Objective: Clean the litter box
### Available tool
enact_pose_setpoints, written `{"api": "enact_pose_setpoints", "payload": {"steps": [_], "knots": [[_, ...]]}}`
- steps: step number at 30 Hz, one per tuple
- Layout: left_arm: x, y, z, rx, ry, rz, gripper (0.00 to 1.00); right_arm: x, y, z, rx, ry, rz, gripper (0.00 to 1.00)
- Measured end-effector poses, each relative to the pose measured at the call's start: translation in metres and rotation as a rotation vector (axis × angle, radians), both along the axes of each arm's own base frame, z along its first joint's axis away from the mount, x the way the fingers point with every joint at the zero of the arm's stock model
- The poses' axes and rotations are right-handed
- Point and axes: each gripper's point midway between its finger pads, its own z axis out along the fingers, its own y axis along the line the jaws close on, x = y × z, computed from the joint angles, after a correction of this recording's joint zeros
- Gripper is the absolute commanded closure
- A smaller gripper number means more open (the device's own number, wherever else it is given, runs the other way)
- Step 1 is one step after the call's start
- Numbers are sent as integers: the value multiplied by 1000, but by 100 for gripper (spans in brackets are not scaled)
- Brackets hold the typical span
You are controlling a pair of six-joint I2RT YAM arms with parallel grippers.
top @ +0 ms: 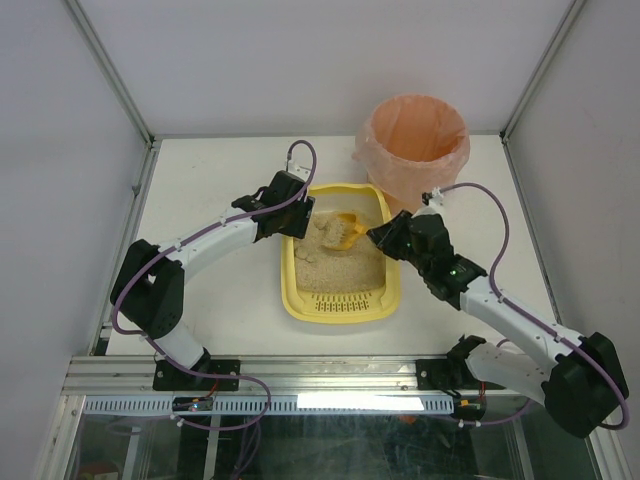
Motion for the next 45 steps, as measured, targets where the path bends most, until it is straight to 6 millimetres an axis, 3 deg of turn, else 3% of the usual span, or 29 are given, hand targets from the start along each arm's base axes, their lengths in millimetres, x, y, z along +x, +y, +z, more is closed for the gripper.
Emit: {"api": "enact_pose_setpoints", "payload": {"steps": [10,18,26,34,40,45], "knots": [[0,0,0,0,0,0,49,26,-8,28,-225,12,-31,100],[0,0,0,0,0,0,49,38,8,-5,-414,103,7,100],[0,0,0,1,0,0,49,54,39,-15,-333,58,69,100],[3,13,-1,38,-6,35,49,43,80,-38,-160,6,259,100],[4,15,-1,44,-8,42,49,28,79,-50,-113,-14,299,100],[4,15,-1,44,-8,42,49,17,71,-45,-94,-52,298,100]]}}
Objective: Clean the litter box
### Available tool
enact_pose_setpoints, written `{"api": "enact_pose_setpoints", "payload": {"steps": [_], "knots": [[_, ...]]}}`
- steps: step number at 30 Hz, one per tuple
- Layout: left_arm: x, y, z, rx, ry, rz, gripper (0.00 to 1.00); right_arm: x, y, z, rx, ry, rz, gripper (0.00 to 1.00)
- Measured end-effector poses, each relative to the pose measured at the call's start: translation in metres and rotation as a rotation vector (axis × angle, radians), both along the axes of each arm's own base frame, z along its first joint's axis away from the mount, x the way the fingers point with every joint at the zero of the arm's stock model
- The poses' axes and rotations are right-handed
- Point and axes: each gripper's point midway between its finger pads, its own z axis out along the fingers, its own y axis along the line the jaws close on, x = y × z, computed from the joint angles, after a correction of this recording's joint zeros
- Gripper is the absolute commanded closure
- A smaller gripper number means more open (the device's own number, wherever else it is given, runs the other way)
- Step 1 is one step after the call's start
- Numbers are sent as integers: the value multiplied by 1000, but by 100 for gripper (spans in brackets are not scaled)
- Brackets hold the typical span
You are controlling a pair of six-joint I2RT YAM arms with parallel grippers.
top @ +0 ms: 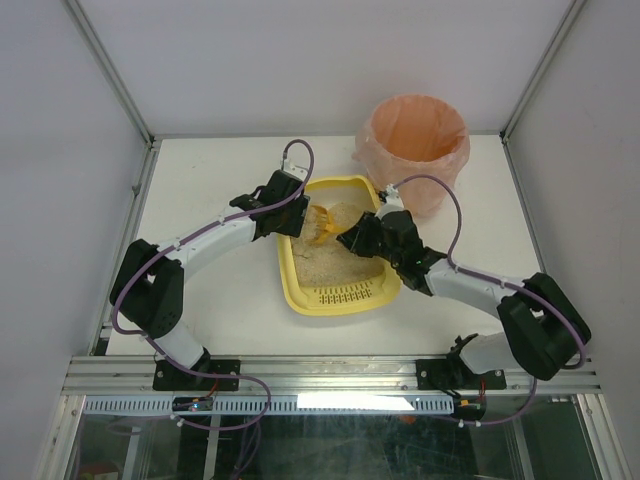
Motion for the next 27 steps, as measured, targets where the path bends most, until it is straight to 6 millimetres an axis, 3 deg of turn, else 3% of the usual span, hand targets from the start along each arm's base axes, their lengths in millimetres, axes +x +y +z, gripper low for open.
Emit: {"api": "enact_pose_setpoints", "payload": {"steps": [11,27], "knots": [[0,0,0,0,0,0,50,-10,-13,13,35,-58,-25,100],[0,0,0,1,0,0,49,-12,-35,13,170,-43,-130,100]]}}
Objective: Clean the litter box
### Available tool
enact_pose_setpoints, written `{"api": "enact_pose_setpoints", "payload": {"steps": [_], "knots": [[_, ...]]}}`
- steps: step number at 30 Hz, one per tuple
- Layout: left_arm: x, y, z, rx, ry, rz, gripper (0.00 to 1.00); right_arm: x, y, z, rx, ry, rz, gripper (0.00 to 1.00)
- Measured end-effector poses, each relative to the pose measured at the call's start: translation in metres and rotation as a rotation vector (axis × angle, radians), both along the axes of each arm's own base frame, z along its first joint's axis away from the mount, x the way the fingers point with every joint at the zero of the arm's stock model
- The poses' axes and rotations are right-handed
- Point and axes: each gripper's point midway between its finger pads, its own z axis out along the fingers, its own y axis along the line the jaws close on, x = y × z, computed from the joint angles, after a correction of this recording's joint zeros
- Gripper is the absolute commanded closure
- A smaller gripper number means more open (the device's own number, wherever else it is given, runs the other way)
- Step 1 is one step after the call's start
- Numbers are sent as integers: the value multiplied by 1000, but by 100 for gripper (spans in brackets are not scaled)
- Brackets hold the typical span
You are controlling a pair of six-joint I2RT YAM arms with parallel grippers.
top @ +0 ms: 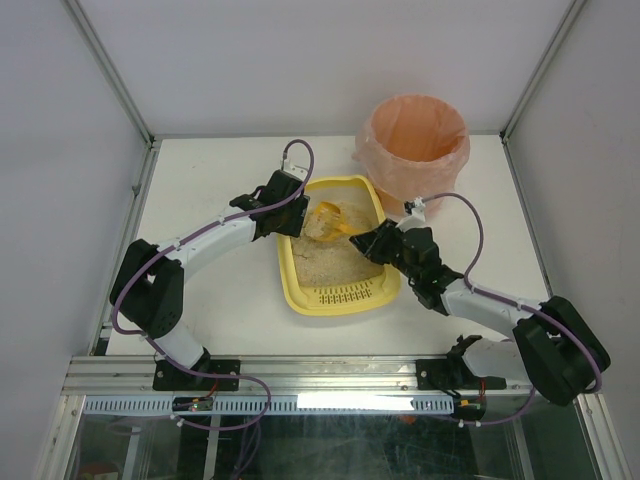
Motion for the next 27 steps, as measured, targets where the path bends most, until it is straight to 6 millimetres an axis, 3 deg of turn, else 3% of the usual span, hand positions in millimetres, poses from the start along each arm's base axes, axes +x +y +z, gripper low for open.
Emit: {"api": "enact_pose_setpoints", "payload": {"steps": [7,17,21,27], "knots": [[0,0,0,0,0,0,50,0,-5,13,10,-10,-20,100],[0,0,0,0,0,0,50,18,-17,62,-136,22,-99,100],[0,0,0,0,0,0,50,23,-14,61,-249,92,-72,100],[0,0,0,0,0,0,50,17,-10,37,-393,202,15,100]]}}
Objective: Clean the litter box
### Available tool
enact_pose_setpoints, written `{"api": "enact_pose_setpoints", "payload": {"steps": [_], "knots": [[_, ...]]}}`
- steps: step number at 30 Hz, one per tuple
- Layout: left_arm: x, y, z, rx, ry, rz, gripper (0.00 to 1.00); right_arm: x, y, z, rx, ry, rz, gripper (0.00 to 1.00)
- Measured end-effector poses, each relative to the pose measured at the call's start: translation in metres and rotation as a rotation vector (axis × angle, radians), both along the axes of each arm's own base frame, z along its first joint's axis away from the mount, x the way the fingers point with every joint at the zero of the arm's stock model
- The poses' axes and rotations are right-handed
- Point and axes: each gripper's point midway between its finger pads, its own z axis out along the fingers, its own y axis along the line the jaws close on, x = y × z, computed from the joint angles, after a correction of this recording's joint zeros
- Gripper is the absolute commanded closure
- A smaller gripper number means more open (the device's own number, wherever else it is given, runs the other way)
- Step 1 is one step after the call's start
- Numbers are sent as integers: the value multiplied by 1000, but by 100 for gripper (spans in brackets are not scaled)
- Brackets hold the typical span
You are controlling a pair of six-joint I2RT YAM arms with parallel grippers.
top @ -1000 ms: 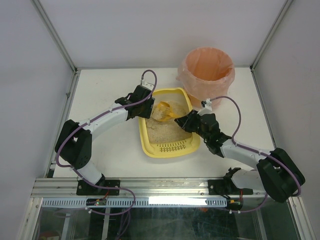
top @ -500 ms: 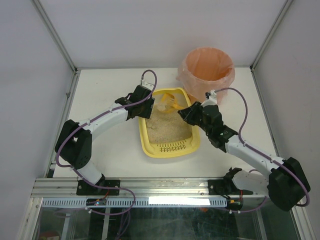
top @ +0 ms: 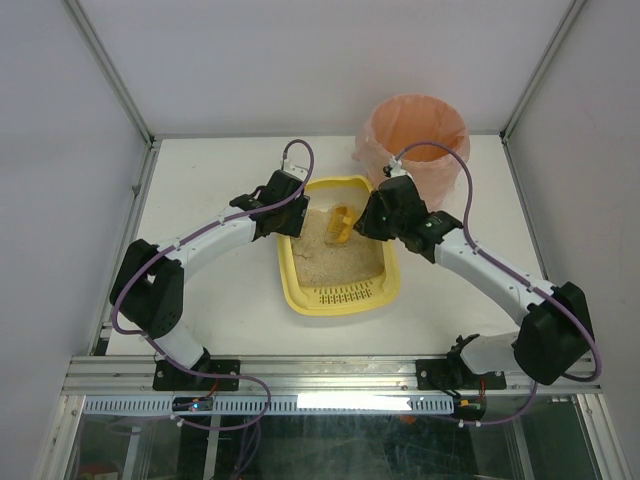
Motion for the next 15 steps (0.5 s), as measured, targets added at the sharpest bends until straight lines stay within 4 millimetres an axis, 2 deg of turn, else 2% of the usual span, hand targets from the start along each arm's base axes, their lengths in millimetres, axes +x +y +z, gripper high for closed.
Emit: {"api": "enact_pose_setpoints", "payload": {"steps": [3,6,11,15], "knots": [[0,0,0,0,0,0,50,-5,0,-6,-54,50,42,95],[0,0,0,0,0,0,50,-1,4,1,-83,59,78,93],[0,0,0,0,0,0,50,10,9,8,-119,52,101,87],[0,0,0,0,0,0,50,26,15,0,-156,58,98,82]]}}
